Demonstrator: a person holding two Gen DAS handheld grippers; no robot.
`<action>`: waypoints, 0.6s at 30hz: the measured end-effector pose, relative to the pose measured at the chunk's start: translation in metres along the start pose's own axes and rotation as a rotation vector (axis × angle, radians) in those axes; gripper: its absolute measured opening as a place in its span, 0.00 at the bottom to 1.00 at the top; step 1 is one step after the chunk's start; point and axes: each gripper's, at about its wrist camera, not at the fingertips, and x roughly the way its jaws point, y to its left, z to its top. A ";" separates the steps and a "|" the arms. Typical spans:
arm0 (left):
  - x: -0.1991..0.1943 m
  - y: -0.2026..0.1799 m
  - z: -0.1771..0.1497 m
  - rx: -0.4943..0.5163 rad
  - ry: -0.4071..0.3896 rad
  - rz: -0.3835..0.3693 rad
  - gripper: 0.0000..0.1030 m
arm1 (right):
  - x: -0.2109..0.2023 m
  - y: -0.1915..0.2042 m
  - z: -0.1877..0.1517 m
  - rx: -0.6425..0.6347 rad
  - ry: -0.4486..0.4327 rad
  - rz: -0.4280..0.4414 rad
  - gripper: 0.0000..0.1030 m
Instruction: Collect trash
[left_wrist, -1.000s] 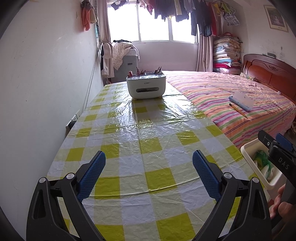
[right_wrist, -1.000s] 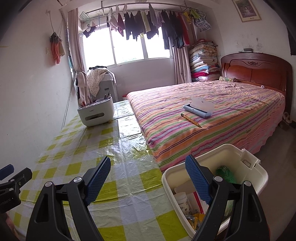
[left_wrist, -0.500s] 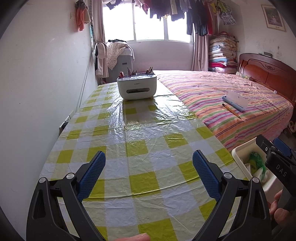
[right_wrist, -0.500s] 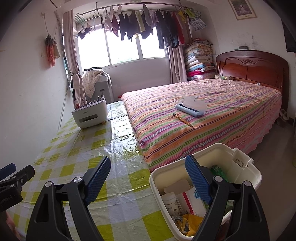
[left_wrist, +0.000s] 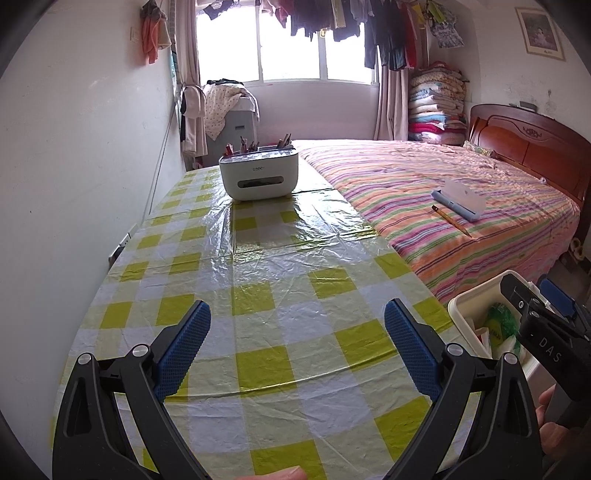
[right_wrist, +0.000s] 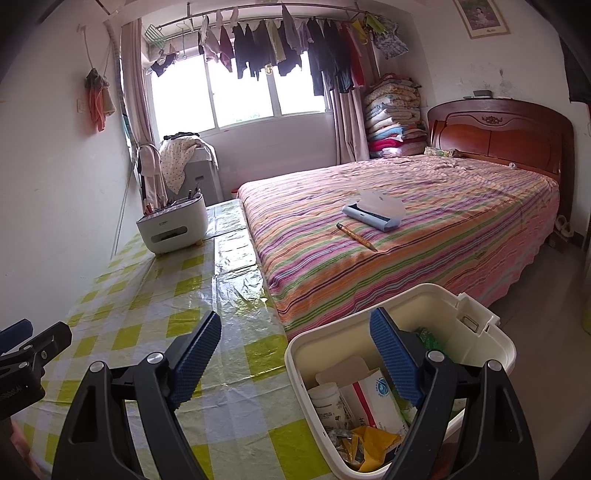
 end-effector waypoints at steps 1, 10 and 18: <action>0.001 0.000 0.000 0.000 0.003 -0.003 0.91 | 0.000 -0.001 0.000 0.001 0.000 0.000 0.78; 0.005 -0.002 -0.001 0.006 0.022 0.002 0.91 | 0.000 -0.001 0.000 0.002 0.000 0.000 0.78; 0.004 -0.005 -0.001 0.018 0.017 0.006 0.92 | -0.001 0.000 -0.001 -0.001 0.002 -0.002 0.78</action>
